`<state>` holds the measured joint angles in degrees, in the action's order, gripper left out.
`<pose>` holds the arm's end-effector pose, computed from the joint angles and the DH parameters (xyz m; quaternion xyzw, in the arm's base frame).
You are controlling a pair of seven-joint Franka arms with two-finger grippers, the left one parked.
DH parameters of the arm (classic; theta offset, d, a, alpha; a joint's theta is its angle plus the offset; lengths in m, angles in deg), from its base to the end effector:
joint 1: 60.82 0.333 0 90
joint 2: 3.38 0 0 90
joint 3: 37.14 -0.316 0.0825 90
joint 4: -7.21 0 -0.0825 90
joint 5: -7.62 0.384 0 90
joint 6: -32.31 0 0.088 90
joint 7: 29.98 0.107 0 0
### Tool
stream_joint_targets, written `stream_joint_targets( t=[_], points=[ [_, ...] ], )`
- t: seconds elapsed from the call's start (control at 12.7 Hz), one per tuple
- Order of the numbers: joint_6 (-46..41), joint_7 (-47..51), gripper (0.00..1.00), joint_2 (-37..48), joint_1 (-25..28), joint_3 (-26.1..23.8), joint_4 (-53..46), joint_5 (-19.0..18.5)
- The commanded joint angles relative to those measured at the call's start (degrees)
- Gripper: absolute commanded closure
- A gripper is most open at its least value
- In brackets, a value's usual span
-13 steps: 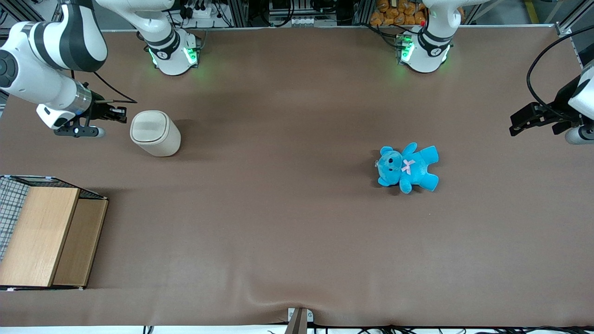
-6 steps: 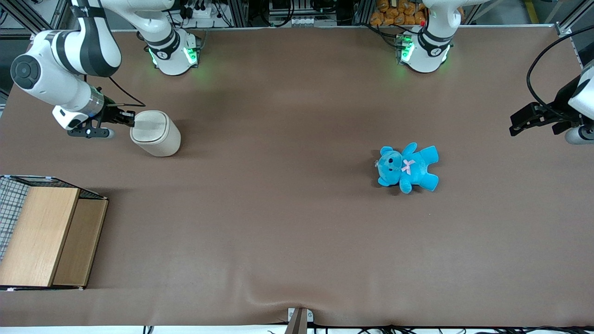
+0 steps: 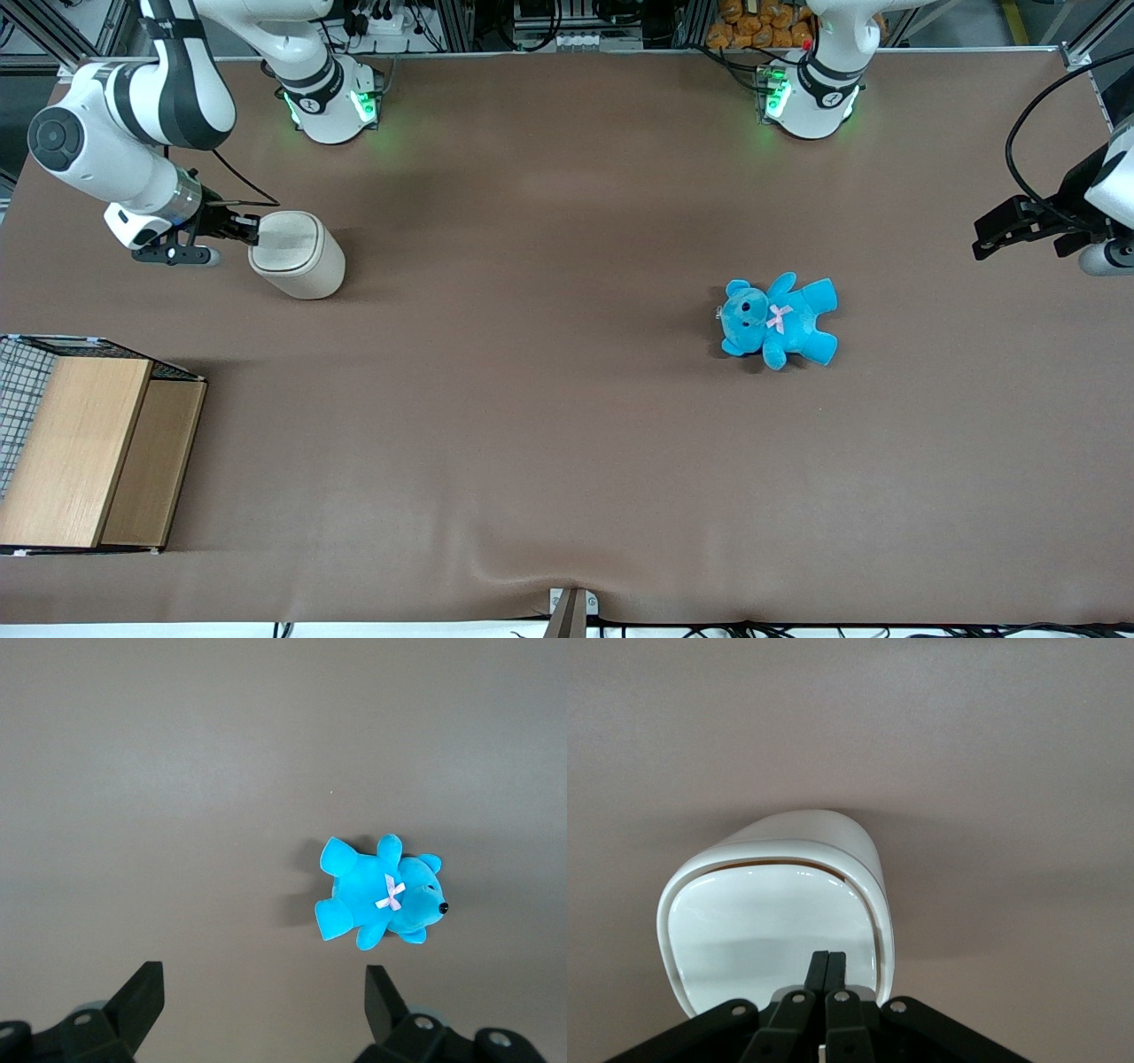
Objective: Open trash can with right arm
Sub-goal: 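Lower the right gripper onto the lid edge of the trash can, then push the lid edge with the right gripper to swing it open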
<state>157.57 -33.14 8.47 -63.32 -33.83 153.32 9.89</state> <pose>0.4167 -0.0404 0.3307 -0.9961 0.0346 0.0768 0.0272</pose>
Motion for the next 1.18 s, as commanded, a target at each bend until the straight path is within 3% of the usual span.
stream_joint_targets(
  t=[0.0, 0.71, 1.1],
  points=[
    [2.97, -1.59, 1.00, 0.11, -0.93, -0.15, 1.99, 0.81],
    [11.24, -4.49, 1.00, -4.73, -2.42, -0.15, 3.92, 0.81],
    [3.43, -3.52, 1.00, -3.50, -2.16, -0.24, 1.38, 0.89]
  ],
)
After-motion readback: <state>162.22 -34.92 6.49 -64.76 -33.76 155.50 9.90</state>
